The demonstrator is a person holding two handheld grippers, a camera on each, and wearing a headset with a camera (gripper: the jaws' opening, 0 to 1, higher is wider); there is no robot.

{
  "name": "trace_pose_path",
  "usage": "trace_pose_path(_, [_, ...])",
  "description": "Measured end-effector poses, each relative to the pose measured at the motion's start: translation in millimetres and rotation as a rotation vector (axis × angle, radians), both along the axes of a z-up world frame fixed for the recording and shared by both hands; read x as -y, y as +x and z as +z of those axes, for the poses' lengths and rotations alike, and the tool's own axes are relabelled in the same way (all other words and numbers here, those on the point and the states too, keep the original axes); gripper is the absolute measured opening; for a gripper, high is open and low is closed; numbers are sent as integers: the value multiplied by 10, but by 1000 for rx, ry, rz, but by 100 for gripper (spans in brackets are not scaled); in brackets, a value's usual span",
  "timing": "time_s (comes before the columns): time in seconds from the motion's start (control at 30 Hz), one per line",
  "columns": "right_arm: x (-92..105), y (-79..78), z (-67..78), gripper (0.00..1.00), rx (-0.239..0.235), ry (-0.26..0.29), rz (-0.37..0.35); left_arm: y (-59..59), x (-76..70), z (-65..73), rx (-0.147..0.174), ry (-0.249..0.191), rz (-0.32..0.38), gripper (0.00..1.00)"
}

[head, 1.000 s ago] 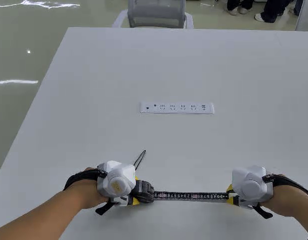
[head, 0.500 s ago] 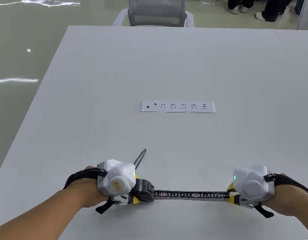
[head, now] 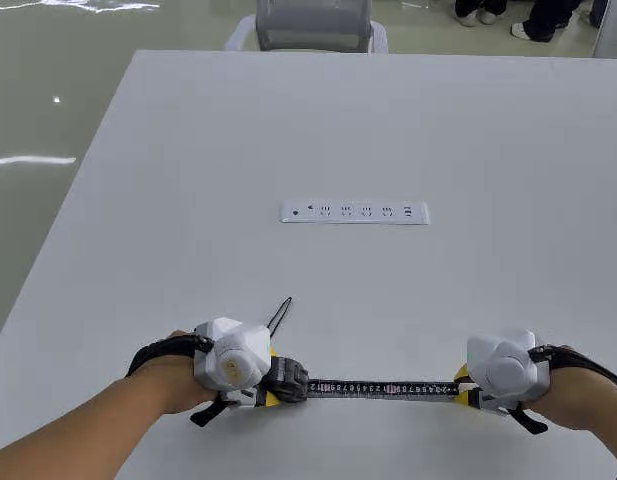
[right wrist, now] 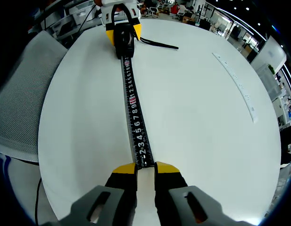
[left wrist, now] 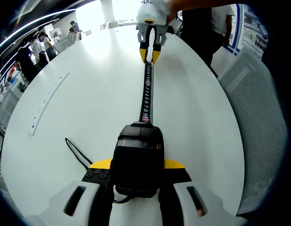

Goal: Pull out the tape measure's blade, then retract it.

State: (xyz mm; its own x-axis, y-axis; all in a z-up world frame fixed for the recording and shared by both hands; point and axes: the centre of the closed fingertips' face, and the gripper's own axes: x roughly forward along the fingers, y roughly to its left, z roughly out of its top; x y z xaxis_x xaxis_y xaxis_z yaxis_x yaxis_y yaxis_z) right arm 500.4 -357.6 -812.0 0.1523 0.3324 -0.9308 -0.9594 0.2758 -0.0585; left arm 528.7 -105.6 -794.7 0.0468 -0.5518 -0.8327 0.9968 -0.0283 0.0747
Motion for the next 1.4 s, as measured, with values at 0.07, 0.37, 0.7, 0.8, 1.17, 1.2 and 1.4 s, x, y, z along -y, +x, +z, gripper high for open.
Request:
trace_pose_path(0.07, [27, 2, -4, 11, -3, -4, -4, -1, -1, 1, 1, -1, 1, 32])
trace_pose_path(0.37, [35, 2, -4, 12, 0, 1, -12, -2, 2, 0, -4, -6, 1, 33])
trace_pose_path(0.7, [28, 16, -16, 12, -6, 13, -59, -7, 1, 0, -3, -4, 10, 33])
trace_pose_path(0.8, [15, 11, -7, 12, -6, 21, -73, -9, 0, 5, -3, -1, 12, 33])
trace_pose_path(1.17, [-10, 23, -16, 14, 12, 60, -76, 1, -6, -8, 5, 1, 10, 33])
trace_pose_path(1.2, [-13, 25, -14, 14, 16, 64, -78, 2, -6, -7, 5, 2, 10, 33])
trace_pose_path(1.4, [-2, 28, -4, 15, 28, 68, -75, 3, -9, -6, 6, 6, 1, 33])
